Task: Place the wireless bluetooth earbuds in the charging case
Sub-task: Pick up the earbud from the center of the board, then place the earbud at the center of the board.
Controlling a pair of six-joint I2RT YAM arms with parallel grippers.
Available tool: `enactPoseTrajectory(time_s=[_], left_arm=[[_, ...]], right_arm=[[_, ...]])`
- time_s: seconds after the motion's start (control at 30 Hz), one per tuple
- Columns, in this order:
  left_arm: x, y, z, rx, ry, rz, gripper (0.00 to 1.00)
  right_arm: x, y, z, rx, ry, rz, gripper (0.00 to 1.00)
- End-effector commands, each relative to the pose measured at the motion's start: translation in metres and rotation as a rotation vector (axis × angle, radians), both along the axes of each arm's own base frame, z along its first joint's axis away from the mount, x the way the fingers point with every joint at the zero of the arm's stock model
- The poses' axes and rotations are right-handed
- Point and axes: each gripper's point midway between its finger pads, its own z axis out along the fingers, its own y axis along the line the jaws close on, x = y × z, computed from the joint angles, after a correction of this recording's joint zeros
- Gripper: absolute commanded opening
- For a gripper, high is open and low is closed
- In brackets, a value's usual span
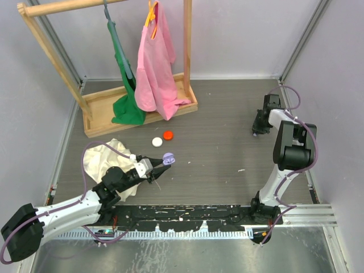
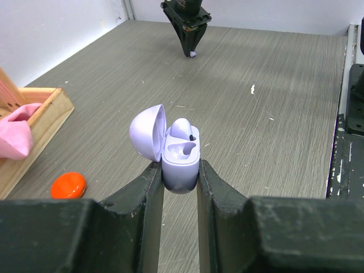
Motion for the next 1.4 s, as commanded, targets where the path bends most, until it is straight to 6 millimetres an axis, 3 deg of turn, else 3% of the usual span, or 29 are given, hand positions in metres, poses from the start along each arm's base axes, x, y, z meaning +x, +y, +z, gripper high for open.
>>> enactPoseTrajectory(time_s=[0.0,0.17,0.33,0.37,0.4,0.5,0.87,1.1,1.37], left_arm=[[0.0,-0.004,0.034,-0.078,-0.057,-0.011,0.0],[0.0,-0.003,0.034,-0.078,-0.06,-0.007,0.0],[0.0,-0.002,0.035,-0.081,-0.064,-0.004,0.0],[0.0,-0.001,0.036,-0.082,-0.065,-0.003,0.0],[0.0,-0.001,0.036,-0.08,-0.065,-0.002,0.0],[-0.001,-0.001,0.036,-0.082,-0.068,-0.005,0.0],[-0.002,-0.001,0.038,-0.085,-0.074,-0.007,0.0],[-0.002,-0.001,0.036,-0.082,-0.072,-0.012,0.0],[-0.002,-0.002,0.037,-0.083,-0.074,-0.013,0.0]], right_arm=[[-0.011,0.008,0.011,0.017,-0.01,0.022,0.17],[-0.019,0.03,0.019,0.028,-0.026,0.078,0.13],[-0.031,0.069,0.026,0.028,-0.035,0.177,0.13],[-0.034,0.079,0.027,0.027,-0.033,0.204,0.13],[-0.044,0.108,0.029,0.024,-0.03,0.283,0.14],[-0.059,0.142,0.029,0.02,-0.016,0.375,0.14],[-0.111,0.244,0.034,0.005,-0.012,0.682,0.14],[-0.147,0.288,0.028,-0.02,-0.006,0.864,0.16],[-0.174,0.316,0.016,-0.04,-0.008,1.005,0.17]])
